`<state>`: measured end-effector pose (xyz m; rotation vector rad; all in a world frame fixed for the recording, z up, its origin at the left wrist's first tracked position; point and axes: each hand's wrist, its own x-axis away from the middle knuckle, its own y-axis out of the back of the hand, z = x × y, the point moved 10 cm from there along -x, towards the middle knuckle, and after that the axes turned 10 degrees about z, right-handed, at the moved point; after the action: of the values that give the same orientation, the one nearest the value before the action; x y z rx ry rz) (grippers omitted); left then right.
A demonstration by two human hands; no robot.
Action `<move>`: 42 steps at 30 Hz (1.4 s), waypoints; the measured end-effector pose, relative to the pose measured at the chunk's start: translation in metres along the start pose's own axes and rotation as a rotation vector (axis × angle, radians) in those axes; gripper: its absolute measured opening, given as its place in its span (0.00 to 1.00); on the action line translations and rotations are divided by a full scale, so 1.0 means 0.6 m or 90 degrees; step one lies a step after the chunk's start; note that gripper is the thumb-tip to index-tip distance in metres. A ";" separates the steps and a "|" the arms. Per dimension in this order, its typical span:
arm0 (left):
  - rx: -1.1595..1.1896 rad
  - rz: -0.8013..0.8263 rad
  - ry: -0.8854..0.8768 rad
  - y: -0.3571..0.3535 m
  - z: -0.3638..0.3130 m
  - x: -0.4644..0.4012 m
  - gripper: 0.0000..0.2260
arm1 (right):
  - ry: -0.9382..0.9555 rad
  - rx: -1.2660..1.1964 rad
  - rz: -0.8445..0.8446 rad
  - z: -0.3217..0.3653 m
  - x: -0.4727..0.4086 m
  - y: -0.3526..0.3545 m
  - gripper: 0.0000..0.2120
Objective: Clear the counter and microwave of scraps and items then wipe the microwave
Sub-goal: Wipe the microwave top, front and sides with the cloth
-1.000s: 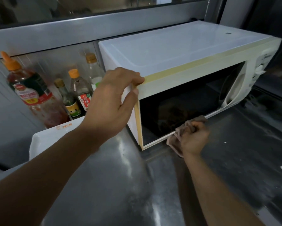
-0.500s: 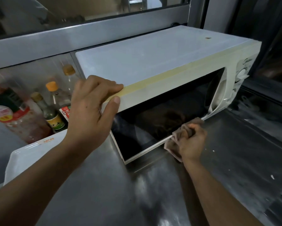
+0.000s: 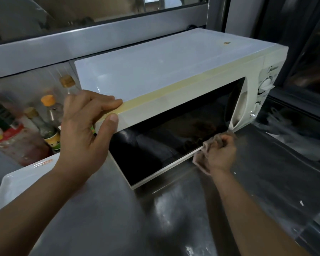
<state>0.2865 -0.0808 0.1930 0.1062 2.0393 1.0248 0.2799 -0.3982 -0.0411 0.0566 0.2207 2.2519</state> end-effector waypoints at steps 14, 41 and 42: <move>0.030 -0.007 0.037 -0.003 0.011 0.006 0.11 | -0.055 0.021 -0.061 -0.006 -0.049 0.028 0.07; 0.080 0.306 -0.059 0.012 0.050 0.025 0.24 | -0.140 -0.035 0.092 0.014 0.320 -0.172 0.04; 0.085 0.312 -0.065 0.010 0.050 0.024 0.24 | -0.154 -0.038 0.108 0.015 0.329 -0.179 0.03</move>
<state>0.2970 -0.0519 0.1786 0.7431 2.0306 1.1440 0.2369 -0.1780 -0.0585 0.3243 0.0189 2.3930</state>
